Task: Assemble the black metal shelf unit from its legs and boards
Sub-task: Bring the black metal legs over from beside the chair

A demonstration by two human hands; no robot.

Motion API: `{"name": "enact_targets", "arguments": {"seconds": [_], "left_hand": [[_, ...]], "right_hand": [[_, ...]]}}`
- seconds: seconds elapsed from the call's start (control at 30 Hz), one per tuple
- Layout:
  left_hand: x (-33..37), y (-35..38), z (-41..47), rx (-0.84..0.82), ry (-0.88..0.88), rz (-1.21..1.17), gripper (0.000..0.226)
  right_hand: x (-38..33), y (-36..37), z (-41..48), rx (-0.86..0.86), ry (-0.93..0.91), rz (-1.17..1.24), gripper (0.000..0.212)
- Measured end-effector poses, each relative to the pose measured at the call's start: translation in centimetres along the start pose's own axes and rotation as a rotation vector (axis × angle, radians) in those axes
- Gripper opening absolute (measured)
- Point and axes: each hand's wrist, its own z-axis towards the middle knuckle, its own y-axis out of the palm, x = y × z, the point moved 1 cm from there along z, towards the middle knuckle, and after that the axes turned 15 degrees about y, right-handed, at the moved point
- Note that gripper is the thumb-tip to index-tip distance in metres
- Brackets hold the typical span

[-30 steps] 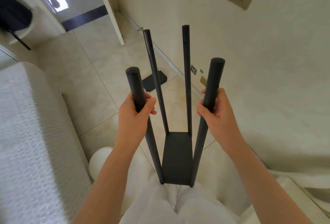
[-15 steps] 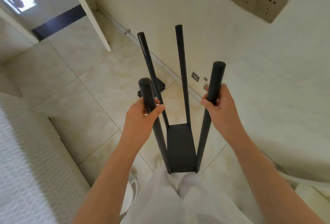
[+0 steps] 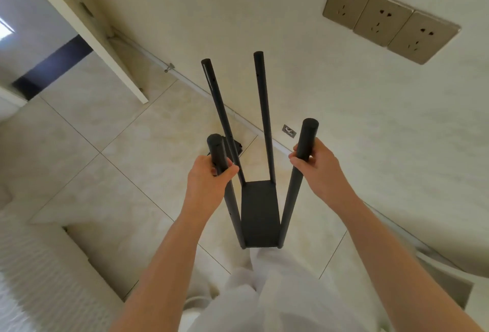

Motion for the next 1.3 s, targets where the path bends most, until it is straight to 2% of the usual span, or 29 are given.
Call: {"name": "enact_targets", "arguments": {"seconds": [0.33,0.6,0.73,0.83,1.0,1.3], "left_hand": [[-2.2,0.6,10.9,-0.163,-0.011,0.124,0.020],[-5.0,1.0,18.0,-0.364,0.078,0.233,0.016],[-7.2,1.0,21.1,-0.540,0.134,0.290,0.022],[-8.7,1.8,22.8,-0.607,0.178,0.333,0.027],[-10.8,3.7,24.3,-0.649,0.184,0.356,0.031],[-16.5,8.1,25.2,-0.611,0.165,0.317,0.027]], "right_hand": [[-2.0,1.8,7.5,-0.041,0.206,0.072,0.022],[-1.9,5.0,10.6,0.085,0.347,0.131,0.031],[-1.6,6.9,12.2,0.112,0.426,0.155,0.024],[-0.7,8.5,13.1,0.142,0.493,0.153,0.020],[1.5,11.3,14.2,0.250,0.589,0.146,0.018],[6.7,15.1,18.0,0.323,0.644,0.254,0.025]]}}
